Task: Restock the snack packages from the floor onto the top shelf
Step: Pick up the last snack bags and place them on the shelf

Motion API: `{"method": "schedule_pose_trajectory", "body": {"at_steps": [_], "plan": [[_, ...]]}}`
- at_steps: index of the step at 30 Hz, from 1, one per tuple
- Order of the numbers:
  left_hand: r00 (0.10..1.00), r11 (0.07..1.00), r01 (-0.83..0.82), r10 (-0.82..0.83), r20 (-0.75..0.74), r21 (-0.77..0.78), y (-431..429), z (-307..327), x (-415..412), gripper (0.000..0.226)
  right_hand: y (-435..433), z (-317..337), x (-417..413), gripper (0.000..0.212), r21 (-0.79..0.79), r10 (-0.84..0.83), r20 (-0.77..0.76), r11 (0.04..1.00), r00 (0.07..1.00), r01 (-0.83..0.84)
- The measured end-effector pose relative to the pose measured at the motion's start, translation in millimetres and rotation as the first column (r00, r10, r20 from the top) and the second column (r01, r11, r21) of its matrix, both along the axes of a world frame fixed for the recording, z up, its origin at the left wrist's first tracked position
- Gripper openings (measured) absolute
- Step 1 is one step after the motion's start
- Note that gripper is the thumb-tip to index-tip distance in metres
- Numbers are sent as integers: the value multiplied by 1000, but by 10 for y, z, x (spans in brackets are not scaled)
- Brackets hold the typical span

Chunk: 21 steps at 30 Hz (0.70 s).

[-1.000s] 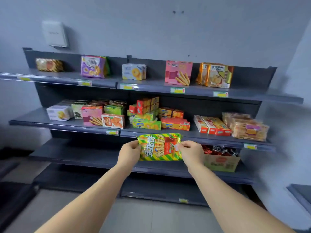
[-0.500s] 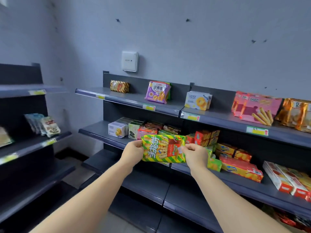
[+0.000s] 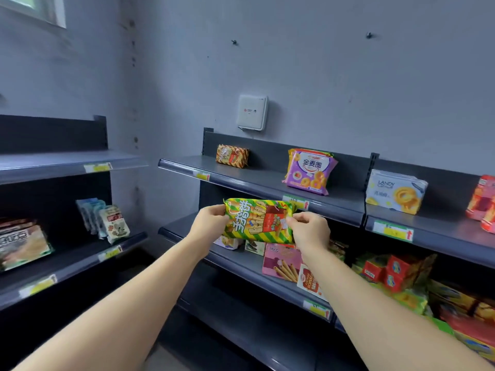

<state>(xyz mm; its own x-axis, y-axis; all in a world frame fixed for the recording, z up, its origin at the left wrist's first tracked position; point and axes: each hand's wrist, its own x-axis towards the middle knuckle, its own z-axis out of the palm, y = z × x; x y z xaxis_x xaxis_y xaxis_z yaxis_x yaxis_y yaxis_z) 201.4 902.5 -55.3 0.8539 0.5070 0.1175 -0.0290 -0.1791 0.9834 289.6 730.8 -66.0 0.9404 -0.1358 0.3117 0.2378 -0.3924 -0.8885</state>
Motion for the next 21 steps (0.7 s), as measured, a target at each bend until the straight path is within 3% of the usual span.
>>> {"method": "schedule_pose_trajectory", "body": {"at_steps": [12, 21], "plan": [[997, 1000, -20, 20, 71, 5, 1232, 475, 1549, 33, 1280, 541, 1644, 12, -2, 43, 114, 999, 993, -43], [995, 999, 52, -53, 82, 11, 2163, 613, 2700, 36, 2110, 585, 2604, 8, 21, -7, 97, 1000, 995, 5]]}}
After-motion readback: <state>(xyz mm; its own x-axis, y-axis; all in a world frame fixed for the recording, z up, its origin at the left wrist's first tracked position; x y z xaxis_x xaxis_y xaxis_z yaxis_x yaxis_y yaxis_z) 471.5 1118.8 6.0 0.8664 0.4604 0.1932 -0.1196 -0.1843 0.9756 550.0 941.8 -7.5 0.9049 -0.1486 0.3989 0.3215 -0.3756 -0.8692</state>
